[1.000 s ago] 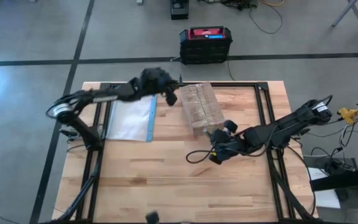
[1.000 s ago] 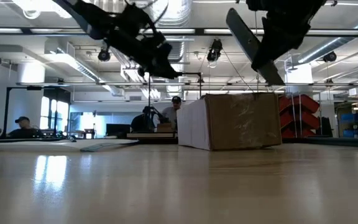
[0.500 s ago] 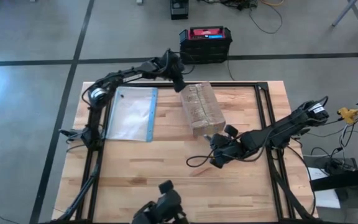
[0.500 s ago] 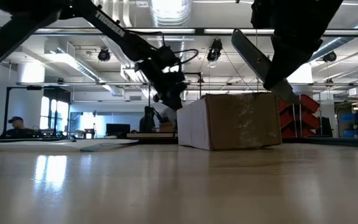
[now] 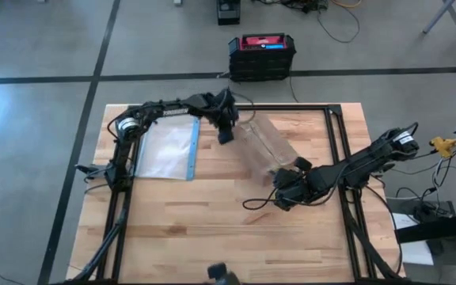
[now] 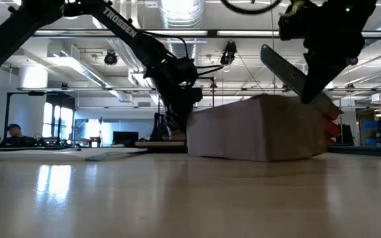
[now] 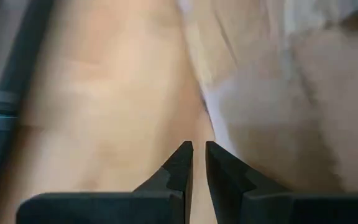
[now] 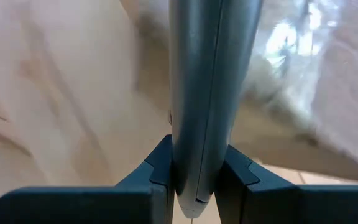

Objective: Pack items into zip bag
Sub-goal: Open the brown box using the silver cutter blade

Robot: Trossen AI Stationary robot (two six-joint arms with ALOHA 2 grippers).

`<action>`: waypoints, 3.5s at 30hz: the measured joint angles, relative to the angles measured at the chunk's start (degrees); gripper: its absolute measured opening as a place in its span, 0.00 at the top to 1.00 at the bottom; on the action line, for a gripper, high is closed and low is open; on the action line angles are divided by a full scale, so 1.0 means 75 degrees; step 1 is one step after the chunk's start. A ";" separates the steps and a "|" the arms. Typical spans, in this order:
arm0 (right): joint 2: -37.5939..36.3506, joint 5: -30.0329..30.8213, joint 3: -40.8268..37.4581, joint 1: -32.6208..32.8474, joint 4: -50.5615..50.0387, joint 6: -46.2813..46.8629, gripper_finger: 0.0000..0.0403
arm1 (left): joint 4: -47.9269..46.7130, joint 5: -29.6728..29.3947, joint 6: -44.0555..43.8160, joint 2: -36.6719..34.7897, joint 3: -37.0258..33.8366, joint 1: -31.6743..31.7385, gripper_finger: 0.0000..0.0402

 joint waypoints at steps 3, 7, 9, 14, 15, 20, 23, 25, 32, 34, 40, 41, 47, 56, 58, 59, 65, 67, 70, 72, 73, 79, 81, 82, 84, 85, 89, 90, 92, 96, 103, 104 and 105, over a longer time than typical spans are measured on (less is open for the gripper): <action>0.0000 0.0033 -0.0004 -0.0003 -0.0693 0.0334 0.87 | 0.0103 -0.0040 -0.0281 -0.0290 -0.0593 -0.0565 0.93; -0.0012 0.0030 -0.0168 0.0009 -0.1036 0.0456 0.87 | 0.0507 -0.0510 -0.0686 -0.0885 -0.1536 -0.1556 0.93; -0.0012 0.0024 -0.0268 0.0009 -0.1104 0.0442 0.87 | 0.0812 -0.0880 -0.0867 -0.1246 -0.2037 -0.2136 0.93; -0.0012 0.0155 -0.0400 -0.0003 -0.0890 0.0405 0.87 | 0.1198 -0.1864 -0.1642 -0.2255 -0.3103 -0.3510 0.93; -0.0012 0.0169 -0.0400 0.0003 -0.0825 0.0379 0.87 | 0.1257 -0.2044 -0.1833 -0.2487 -0.3321 -0.3761 0.93; -0.0012 0.0061 -0.0310 0.0195 -0.0257 -0.0105 0.87 | 0.1310 -0.2353 -0.2894 -0.3385 -0.4018 -0.4923 0.93; -0.0009 -0.0238 -0.0198 0.0266 0.0149 -0.0459 0.87 | 0.1341 -0.2545 -0.3520 -0.3716 -0.4337 -0.5576 0.93; -0.0012 -0.0336 -0.0126 0.0268 0.0122 -0.0558 0.87 | 0.1320 -0.3050 -0.3804 -0.3892 -0.4408 -0.5933 0.93; -0.0292 -0.0793 -0.0009 0.0271 0.0048 -0.1025 0.87 | 0.0680 -0.4365 -0.4312 -0.4163 -0.4441 -0.6608 0.93; -0.0379 -0.1003 -0.0001 0.0301 0.0057 -0.1098 0.87 | 0.0565 -0.4367 -0.4501 -0.4196 -0.4441 -0.6640 0.93; -0.0689 -0.1727 0.0101 0.0554 0.0008 -0.1757 0.87 | 0.1172 -0.4527 -0.4578 -0.4380 -0.4446 -0.6767 0.93; -0.0765 -0.1791 0.0151 0.0575 0.0001 -0.1841 0.87 | 0.1535 -0.4623 -0.4519 -0.4399 -0.4453 -0.6789 0.93; -0.1109 -0.1781 0.0469 0.0618 0.0397 -0.2696 0.87 | 0.4759 -0.4758 -0.2909 -0.4361 -0.4447 -0.6890 0.93; -0.1242 -0.2200 0.0702 0.0559 0.1361 -0.4280 0.87 | 0.5339 -0.4778 -0.2529 -0.4186 -0.4455 -0.6905 0.93; -0.1289 -0.2221 0.0778 0.0498 0.1352 -0.4412 0.87 | 0.5318 -0.4775 -0.2751 -0.4065 -0.4513 -0.6917 0.93; -0.1328 -0.2293 0.0820 0.0456 0.1346 -0.4489 0.87 | 0.5316 -0.4775 -0.2879 -0.4003 -0.4571 -0.6932 0.93; -0.1787 -0.2315 0.1160 0.0086 0.0450 -0.4258 0.87 | 0.5349 -0.5301 -0.3562 -0.3762 -0.5083 -0.6932 0.93; -0.1968 -0.1966 0.1206 -0.0168 -0.0330 -0.3811 0.87 | 0.5427 -0.5478 -0.3753 -0.3762 -0.5266 -0.6934 0.93; -0.2195 -0.1676 0.1119 -0.0597 -0.1283 -0.3024 0.87 | 0.5592 -0.5495 -0.3962 -0.3765 -0.5433 -0.6998 0.93; -0.2275 -0.1656 0.0929 -0.0869 -0.1677 -0.2584 0.87 | 0.5574 -0.5492 -0.3971 -0.3768 -0.5465 -0.7064 0.93; -0.2306 -0.1669 0.0799 -0.0988 -0.1753 -0.2395 0.87 | 0.5518 -0.5498 -0.3972 -0.3770 -0.5467 -0.7097 0.93; -0.2213 -0.1658 -0.0060 -0.1373 -0.1710 -0.1375 0.87 | 0.4547 -0.5995 -0.4484 -0.3990 -0.5467 -0.7480 0.93; -0.2114 -0.1687 -0.0256 -0.1348 -0.1580 -0.1077 0.87 | 0.4231 -0.6374 -0.4655 -0.4146 -0.5467 -0.7661 0.93; -0.2066 -0.1723 -0.0330 -0.1334 -0.1408 -0.0989 0.87 | 0.4119 -0.6528 -0.4694 -0.4211 -0.5467 -0.7735 0.93; -0.1968 -0.1989 -0.0449 -0.1263 -0.0855 -0.0999 0.87 | 0.4010 -0.6735 -0.4706 -0.4304 -0.5467 -0.7864 0.93; -0.1900 -0.2160 -0.0485 -0.1211 -0.0550 -0.1057 0.87 | 0.3996 -0.6780 -0.4709 -0.4329 -0.5467 -0.7905 0.93; -0.1680 -0.2834 -0.0436 -0.1002 0.0506 -0.1369 0.87 | 0.4136 -0.6804 -0.4705 -0.4362 -0.5467 -0.7911 0.93; -0.1646 -0.2854 -0.0383 -0.0942 0.0546 -0.1384 0.87 | 0.4146 -0.6804 -0.4680 -0.4360 -0.5467 -0.7911 0.93; -0.1642 -0.2835 -0.0215 -0.0834 0.0462 -0.1482 0.87 | 0.4178 -0.6804 -0.4556 -0.4359 -0.5467 -0.7899 0.92; -0.1719 -0.2734 0.0031 -0.0784 0.0209 -0.1796 0.87 | 0.4123 -0.6793 -0.4291 -0.4470 -0.5467 -0.7899 0.89; -0.1772 -0.2733 0.0090 -0.0781 0.0854 -0.2639 0.87 | 0.3706 -0.6121 -0.4174 -0.5531 -0.5499 -0.7905 0.75; -0.1763 -0.2730 0.0090 -0.0764 0.1050 -0.2781 0.87 | 0.3734 -0.6036 -0.4177 -0.5682 -0.5542 -0.7905 0.73; -0.1763 -0.2738 0.0090 -0.0753 0.1217 -0.2826 0.87 | 0.3805 -0.5932 -0.4180 -0.5827 -0.5622 -0.7905 0.71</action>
